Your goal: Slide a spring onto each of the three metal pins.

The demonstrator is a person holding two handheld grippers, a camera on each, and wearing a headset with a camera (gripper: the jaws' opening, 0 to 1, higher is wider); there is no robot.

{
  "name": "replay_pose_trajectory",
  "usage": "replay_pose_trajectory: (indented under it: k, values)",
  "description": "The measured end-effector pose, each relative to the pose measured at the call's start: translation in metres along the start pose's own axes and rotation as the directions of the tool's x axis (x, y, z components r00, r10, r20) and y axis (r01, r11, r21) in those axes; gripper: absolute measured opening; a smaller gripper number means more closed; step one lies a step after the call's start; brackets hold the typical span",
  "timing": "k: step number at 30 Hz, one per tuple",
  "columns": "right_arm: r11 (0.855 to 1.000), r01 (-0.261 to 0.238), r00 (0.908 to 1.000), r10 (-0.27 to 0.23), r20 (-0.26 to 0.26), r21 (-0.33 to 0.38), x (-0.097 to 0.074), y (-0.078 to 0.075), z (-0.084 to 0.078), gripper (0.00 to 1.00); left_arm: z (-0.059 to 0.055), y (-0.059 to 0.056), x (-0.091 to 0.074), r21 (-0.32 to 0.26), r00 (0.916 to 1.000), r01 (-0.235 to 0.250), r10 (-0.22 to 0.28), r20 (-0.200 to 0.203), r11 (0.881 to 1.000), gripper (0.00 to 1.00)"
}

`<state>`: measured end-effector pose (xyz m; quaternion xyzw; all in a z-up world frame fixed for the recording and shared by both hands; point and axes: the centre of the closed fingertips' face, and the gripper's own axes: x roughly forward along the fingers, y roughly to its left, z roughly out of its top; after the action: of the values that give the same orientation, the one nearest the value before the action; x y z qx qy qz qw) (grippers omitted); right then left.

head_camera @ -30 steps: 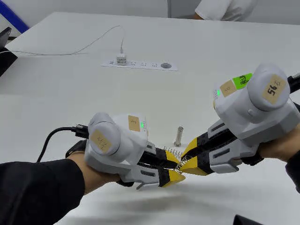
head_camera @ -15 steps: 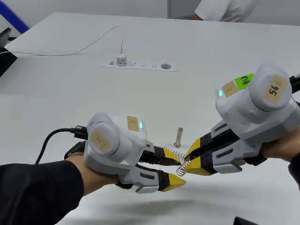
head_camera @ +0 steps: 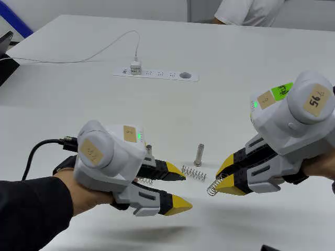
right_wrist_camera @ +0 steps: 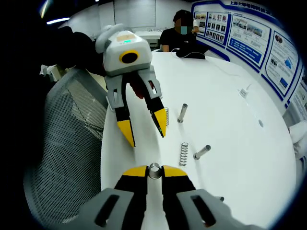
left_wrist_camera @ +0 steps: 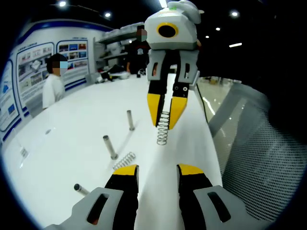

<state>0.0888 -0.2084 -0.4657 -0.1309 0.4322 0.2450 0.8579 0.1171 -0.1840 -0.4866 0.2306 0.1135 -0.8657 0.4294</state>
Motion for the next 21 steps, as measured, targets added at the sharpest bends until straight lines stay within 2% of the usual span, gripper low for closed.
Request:
replay_pose_trajectory:
  k: [12,21]
  values:
    - [1.000,0.015,0.9996,-0.015,-0.022,0.009,-0.007,-0.004,-0.006,0.12,-0.008,0.009,-0.021,-0.045,0.9983,-0.056,0.057,0.012,0.997,0.35]
    - [0.998,0.043,0.9987,-0.042,-0.030,0.045,-0.019,-0.012,-0.013,0.12,-0.018,0.014,-0.033,-0.088,0.9953,-0.094,0.096,0.015,0.992,0.37]
